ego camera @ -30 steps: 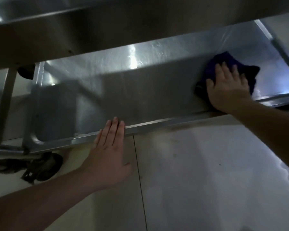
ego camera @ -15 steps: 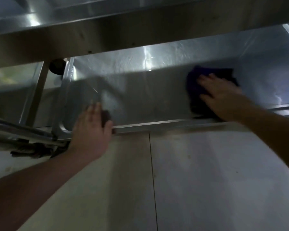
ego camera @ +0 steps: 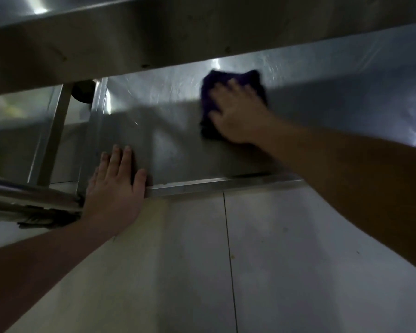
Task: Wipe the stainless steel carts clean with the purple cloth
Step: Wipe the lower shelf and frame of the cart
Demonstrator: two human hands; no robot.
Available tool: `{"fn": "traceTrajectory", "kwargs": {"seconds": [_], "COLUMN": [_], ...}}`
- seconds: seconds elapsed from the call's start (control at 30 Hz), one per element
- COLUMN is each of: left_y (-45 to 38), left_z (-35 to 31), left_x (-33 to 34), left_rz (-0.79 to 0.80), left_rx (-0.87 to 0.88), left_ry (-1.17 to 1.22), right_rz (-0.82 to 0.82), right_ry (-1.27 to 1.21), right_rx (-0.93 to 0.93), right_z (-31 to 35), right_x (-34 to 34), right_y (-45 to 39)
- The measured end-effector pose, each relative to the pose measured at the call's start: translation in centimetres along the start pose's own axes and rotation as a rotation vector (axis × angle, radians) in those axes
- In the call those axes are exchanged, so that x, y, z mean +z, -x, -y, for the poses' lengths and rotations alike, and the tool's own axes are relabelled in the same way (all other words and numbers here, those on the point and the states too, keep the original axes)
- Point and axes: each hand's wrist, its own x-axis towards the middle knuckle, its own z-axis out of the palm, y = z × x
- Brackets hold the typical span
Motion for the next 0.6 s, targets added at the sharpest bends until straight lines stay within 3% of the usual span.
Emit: {"fn": "traceTrajectory", "kwargs": {"seconds": [0.13, 0.23, 0.43, 0.6], "left_y": [-0.1, 0.0, 0.3, 0.3], "left_z": [0.1, 0.0, 0.0, 0.1], "left_x": [-0.1, 0.0, -0.2, 0.0], "left_rz": [0.008, 0.001, -0.022, -0.027], "left_rx": [-0.006, -0.012, -0.016, -0.023], "left_ry": [0.014, 0.034, 0.036, 0.051], "right_rz": [0.156, 0.133, -0.041, -0.042], "right_ry": [0.025, -0.032, -0.025, -0.160], "right_rx": [-0.419, -0.451, 0.061, 0.421], "right_z": [5.3, 1.6, -9.0, -2.0], "right_x": [3.1, 2.9, 0.1, -0.2], "right_y": [5.2, 8.7, 4.8, -3.9]}}
